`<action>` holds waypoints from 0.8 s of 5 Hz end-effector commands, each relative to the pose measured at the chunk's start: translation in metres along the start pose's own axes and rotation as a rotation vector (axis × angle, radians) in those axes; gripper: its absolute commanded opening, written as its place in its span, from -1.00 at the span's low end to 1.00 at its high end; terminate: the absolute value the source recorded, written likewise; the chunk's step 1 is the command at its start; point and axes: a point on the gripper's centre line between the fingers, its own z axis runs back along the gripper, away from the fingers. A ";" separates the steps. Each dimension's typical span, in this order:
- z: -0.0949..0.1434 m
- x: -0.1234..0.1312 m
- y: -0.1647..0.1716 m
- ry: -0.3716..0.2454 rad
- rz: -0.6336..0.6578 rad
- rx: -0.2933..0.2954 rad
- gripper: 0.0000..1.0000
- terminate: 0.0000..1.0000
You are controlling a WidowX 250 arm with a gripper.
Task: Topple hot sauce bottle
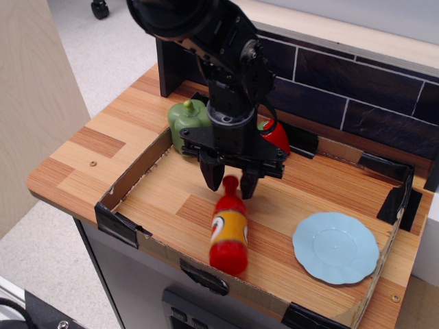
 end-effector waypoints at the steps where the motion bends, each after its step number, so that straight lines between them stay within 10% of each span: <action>1: 0.037 0.015 -0.006 -0.008 0.013 -0.068 1.00 -1.00; 4: 0.073 0.021 -0.016 0.008 -0.034 -0.117 1.00 -1.00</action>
